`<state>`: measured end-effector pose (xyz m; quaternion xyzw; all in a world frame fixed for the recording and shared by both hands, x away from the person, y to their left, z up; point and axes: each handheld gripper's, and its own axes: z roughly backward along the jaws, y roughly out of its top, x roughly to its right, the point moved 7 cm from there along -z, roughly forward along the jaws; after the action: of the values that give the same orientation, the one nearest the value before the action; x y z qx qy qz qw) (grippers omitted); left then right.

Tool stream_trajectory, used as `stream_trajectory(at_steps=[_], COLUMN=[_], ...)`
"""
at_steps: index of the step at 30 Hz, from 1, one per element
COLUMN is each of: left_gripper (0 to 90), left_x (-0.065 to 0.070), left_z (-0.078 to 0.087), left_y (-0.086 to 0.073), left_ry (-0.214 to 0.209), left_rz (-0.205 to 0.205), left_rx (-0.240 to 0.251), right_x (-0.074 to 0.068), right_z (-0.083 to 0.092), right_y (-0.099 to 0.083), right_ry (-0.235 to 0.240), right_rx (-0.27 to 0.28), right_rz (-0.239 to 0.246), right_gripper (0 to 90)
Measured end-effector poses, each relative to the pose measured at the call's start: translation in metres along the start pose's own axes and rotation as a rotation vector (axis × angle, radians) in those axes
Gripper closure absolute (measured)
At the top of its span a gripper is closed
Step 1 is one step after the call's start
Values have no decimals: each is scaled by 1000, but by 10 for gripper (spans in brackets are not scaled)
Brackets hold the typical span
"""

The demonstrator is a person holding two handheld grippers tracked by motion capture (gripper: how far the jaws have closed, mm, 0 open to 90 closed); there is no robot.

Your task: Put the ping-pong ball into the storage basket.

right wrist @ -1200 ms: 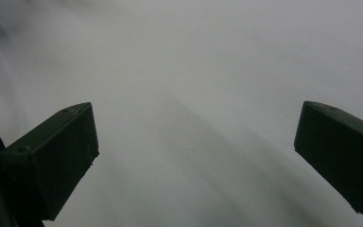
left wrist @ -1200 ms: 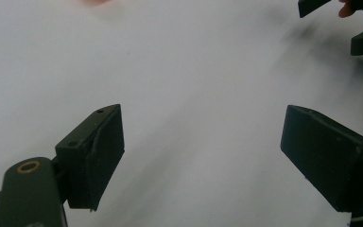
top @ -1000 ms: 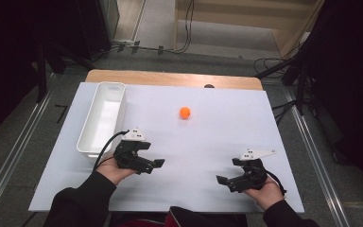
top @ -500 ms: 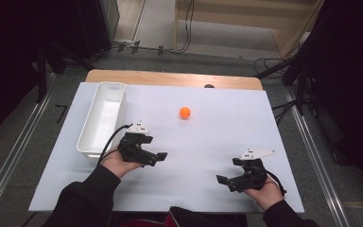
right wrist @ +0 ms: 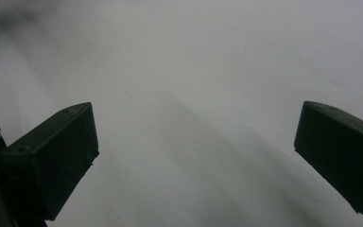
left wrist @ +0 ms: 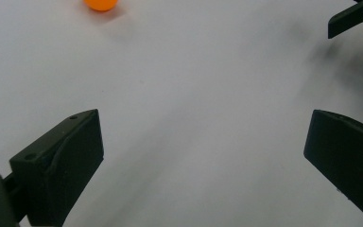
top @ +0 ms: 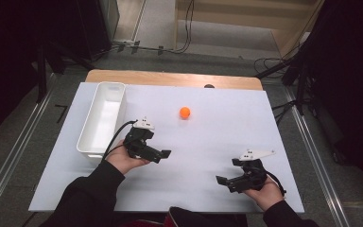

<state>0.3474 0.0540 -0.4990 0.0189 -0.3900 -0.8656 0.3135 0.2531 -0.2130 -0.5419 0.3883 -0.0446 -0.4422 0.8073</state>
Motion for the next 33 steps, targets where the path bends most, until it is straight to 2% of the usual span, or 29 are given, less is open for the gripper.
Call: stream_trajectory(at_steps=[1,6,12,14,19,22,30,33], left_gripper=[0,0,0,0,0,0,0,0], left_x=[-1,-3,-4,-5,-5,-6,-10,-12], left_z=[-1,-6,-12,-13,-17,-20,-24,-27], left_y=[1,10,15,17,24,28,36,40], left_ry=[13,14,16,28,15,19,21,25], left_rz=[-5,-8,-17,-21,-23,-37,-26,-36], left_rx=[-2,14,6,4,8,8,23,19], right_x=[0,0,0,0,-1,-1,-1,-1], right_z=[0,0,1,1,1,1,1,2], right_y=[0,0,-1,-1,-1,0,-1,1], right_ry=[-2,-6,-9,-5,-3,-4,-2,-6], right_rx=[0,1,2,1,1,2,2,12], right_rz=[0,5,11,8,11,9,13,12], right_gripper=[0,0,0,0,0,0,0,0])
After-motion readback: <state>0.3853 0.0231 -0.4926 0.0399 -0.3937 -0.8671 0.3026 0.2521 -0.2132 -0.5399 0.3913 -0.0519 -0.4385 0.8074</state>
